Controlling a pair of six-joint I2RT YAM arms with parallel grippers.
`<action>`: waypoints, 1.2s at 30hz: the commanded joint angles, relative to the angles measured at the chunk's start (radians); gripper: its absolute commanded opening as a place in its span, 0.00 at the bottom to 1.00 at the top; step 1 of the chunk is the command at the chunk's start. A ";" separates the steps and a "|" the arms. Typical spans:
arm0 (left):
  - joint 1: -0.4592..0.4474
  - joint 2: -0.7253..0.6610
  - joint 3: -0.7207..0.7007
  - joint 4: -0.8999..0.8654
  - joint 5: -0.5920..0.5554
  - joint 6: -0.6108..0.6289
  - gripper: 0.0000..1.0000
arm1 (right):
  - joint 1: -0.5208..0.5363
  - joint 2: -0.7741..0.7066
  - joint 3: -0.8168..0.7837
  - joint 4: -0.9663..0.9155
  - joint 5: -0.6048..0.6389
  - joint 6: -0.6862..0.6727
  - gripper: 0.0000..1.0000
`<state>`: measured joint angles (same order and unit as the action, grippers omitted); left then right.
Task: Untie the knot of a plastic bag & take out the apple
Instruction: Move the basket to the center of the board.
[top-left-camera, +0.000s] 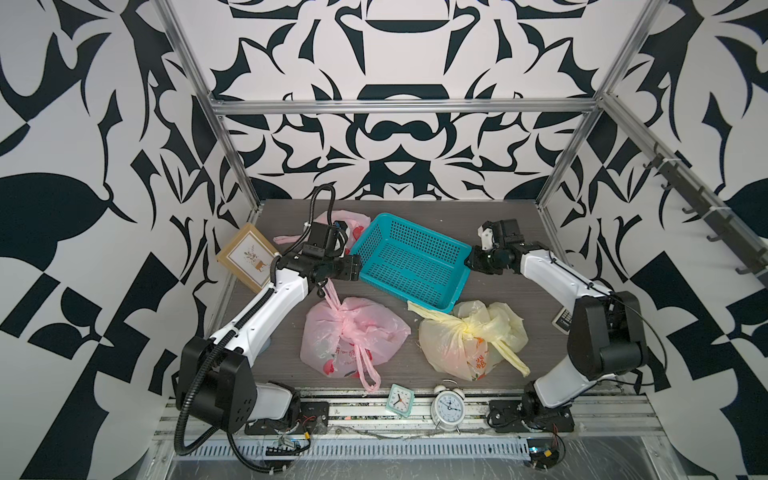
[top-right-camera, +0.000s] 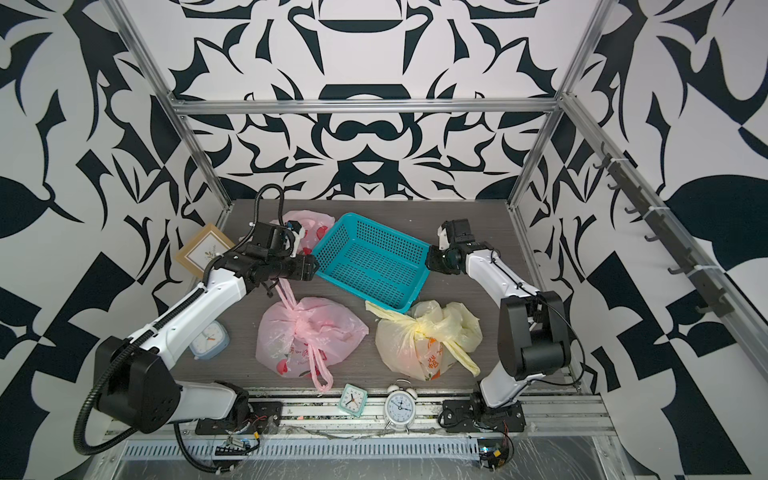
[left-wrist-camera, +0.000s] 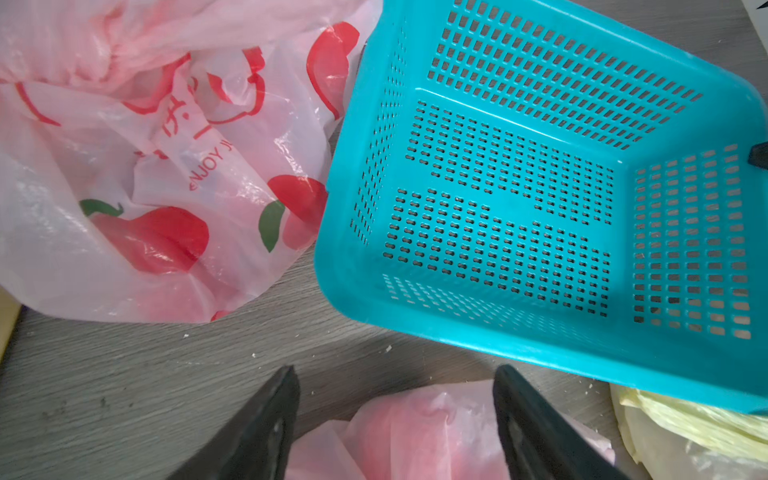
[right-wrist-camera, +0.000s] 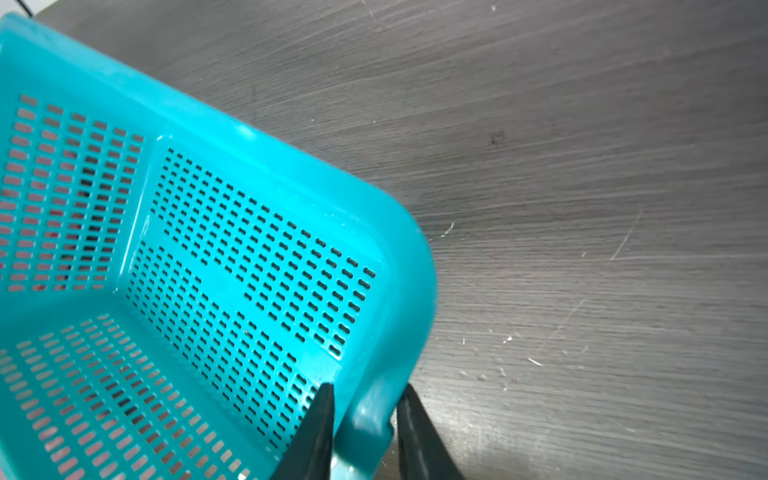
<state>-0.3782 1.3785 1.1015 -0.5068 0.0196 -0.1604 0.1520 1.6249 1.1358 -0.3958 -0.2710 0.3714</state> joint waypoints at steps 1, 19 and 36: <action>-0.002 0.010 0.023 -0.020 -0.004 0.000 0.78 | 0.002 -0.002 0.001 0.072 -0.006 0.045 0.19; -0.002 0.015 0.014 -0.010 -0.012 0.034 0.79 | -0.159 -0.120 -0.090 0.189 0.296 0.151 0.00; -0.002 -0.041 0.008 -0.037 -0.013 0.032 0.79 | -0.230 0.026 0.008 0.178 0.241 0.045 0.19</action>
<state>-0.3782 1.3781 1.1015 -0.5079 0.0120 -0.1307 -0.0753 1.6939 1.1454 -0.1547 -0.0853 0.5060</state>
